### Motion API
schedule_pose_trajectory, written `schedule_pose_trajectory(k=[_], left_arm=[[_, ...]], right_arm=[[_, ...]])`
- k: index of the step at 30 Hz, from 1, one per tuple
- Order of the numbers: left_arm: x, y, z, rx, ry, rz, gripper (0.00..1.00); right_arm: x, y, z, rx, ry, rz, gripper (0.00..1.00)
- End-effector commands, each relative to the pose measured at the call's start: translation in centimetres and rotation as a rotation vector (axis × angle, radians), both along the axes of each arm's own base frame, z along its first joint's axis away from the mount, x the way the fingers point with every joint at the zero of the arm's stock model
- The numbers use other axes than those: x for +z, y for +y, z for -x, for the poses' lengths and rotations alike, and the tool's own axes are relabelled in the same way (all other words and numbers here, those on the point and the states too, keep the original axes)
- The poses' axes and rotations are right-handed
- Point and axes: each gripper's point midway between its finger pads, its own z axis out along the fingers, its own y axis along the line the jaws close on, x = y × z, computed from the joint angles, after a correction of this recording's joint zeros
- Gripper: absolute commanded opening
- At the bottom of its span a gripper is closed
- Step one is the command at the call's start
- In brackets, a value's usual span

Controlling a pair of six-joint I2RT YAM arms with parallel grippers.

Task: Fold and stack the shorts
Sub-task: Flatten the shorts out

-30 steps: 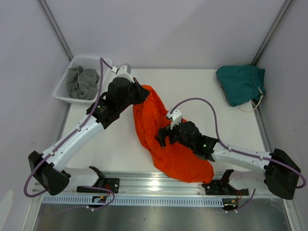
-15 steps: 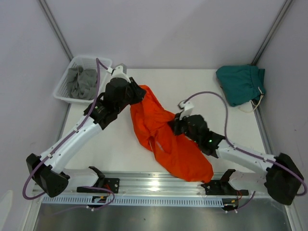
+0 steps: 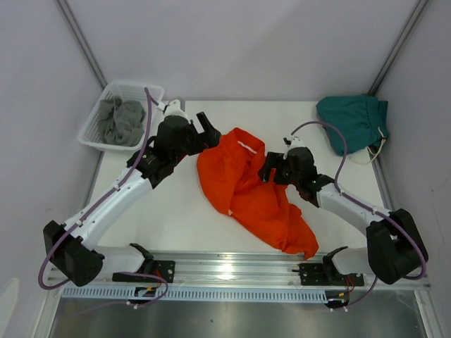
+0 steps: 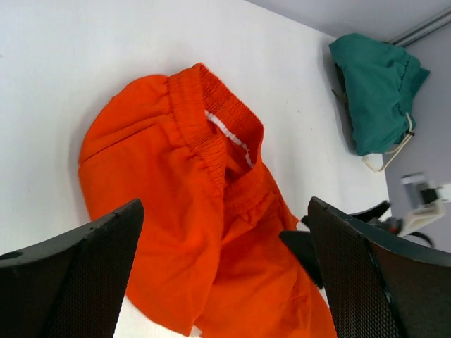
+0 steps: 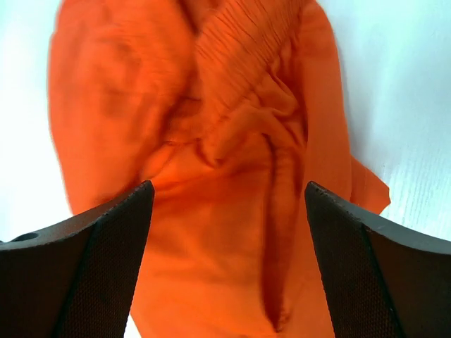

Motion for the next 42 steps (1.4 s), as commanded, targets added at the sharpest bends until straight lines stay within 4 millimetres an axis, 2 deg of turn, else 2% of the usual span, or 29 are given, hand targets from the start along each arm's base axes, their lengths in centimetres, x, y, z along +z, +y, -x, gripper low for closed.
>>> schedule_pose_trajectory(k=[1,2,4,7,8,9,10,11,12,13,14,15,18,19,20,21,22,23,25,28,29,30,31,32,34,35,37,41,42], left_arm=[[0.9,0.2,0.5,-0.034,-0.06,-0.002,0.99],[1.2,0.1,0.7,-0.051,-0.078,0.0,0.99],[0.9,-0.1,0.6,-0.067,-0.095,-0.012,0.99],[-0.4,0.0,0.0,-0.048,-0.068,-0.038,0.99],[-0.2,-0.1,-0.3,-0.043,-0.066,-0.038,0.99],[-1.5,-0.3,-0.8,-0.039,-0.031,-0.054,0.99],[-1.3,-0.4,-1.3,-0.038,-0.026,-0.053,0.99],[-1.1,-0.4,-1.8,-0.03,-0.019,-0.047,0.99],[-1.7,-0.3,-2.1,-0.03,0.003,-0.055,0.99],[-2.6,-0.5,-2.6,-0.028,0.029,-0.064,0.99],[-2.0,-0.4,-3.2,-0.023,0.022,-0.056,0.99],[-2.1,-0.3,-3.5,-0.018,0.026,-0.062,0.99],[-2.3,-0.2,-4.5,-0.011,0.027,-0.099,0.99],[-2.0,-0.2,-4.8,-0.008,0.025,-0.103,0.99],[-2.8,-0.3,-5.2,-0.003,0.043,-0.12,0.99],[-2.2,-0.3,-5.5,0.0,0.039,-0.127,0.99],[-2.4,-0.3,-5.7,0.001,0.044,-0.134,0.99],[-3.0,-0.5,-5.9,0.001,0.056,-0.145,0.99],[-3.0,-0.6,-6.3,0.001,0.053,-0.15,0.99],[-3.1,-0.9,-7.1,-0.003,0.048,-0.167,0.99],[-2.9,-1.0,-7.4,-0.007,0.044,-0.174,0.99],[-4.0,-1.1,-7.8,-0.01,0.063,-0.2,0.99],[-2.9,-1.3,-8.5,-0.006,0.044,-0.197,0.99],[-3.4,-1.4,-8.8,-0.012,0.057,-0.212,0.99],[-5.4,-1.8,-9.7,-0.029,0.096,-0.257,0.99],[-4.0,-2.5,-10.5,-0.045,0.068,-0.244,0.99],[-5.5,-3.3,-11.5,-0.076,0.098,-0.277,0.98],[-6.2,-5.6,-12.4,-0.155,0.077,-0.244,0.97],[-6.4,-5.9,-12.5,-0.162,0.082,-0.231,0.97]], right_arm=[[4.6,0.5,-0.2,0.005,-0.122,-0.041,0.89],[5.0,0.2,-0.3,-0.01,-0.147,-0.013,0.89],[5.6,1.1,0.4,0.014,-0.161,0.009,0.89],[5.8,1.9,0.1,0.021,-0.163,0.026,0.89],[5.4,2.3,-0.7,0.006,-0.14,0.056,0.88],[4.9,2.4,-1.3,-0.011,-0.116,0.079,0.87],[4.6,2.4,-2.0,-0.026,-0.094,0.102,0.86],[5.5,2.6,-3.2,-0.042,-0.084,0.111,0.86],[3.6,3.0,-4.0,-0.042,-0.032,0.149,0.83],[3.1,3.1,-4.8,-0.052,-0.009,0.171,0.81],[2.3,2.6,-5.3,-0.081,0.021,0.22,0.79],[2.1,3.2,-6.7,-0.09,0.028,0.237,0.76],[0.9,2.8,-8.9,-0.128,0.065,0.28,0.7],[0.3,2.7,-9.3,-0.127,0.082,0.284,0.68],[-0.3,2.7,-9.4,-0.119,0.106,0.293,0.68],[-0.1,2.8,-10.1,-0.122,0.106,0.296,0.67],[-1.6,2.6,-10.3,-0.122,0.134,0.327,0.67],[-2.1,2.0,-10.3,-0.136,0.145,0.36,0.67],[-2.9,1.6,-10.2,-0.14,0.163,0.386,0.66],[-3.1,0.9,-10.0,-0.151,0.164,0.412,0.57],[-3.2,0.6,-9.9,-0.151,0.167,0.424,0.5],[-3.2,0.5,-9.8,-0.149,0.171,0.43,0.45],[-3.3,0.1,-9.8,-0.152,0.179,0.439,0.4],[-3.3,-0.1,-9.7,-0.15,0.184,0.445,0.24],[-2.9,-0.7,-9.6,-0.161,0.184,0.455,0.12],[-2.5,-0.9,-9.6,-0.168,0.175,0.454,0.02],[-1.1,-1.3,-9.0,-0.172,0.143,0.433,0.0],[2.6,-1.3,-8.2,-0.173,0.038,0.374,0.0],[2.3,-1.5,-7.3,-0.17,0.034,0.378,0.0]])
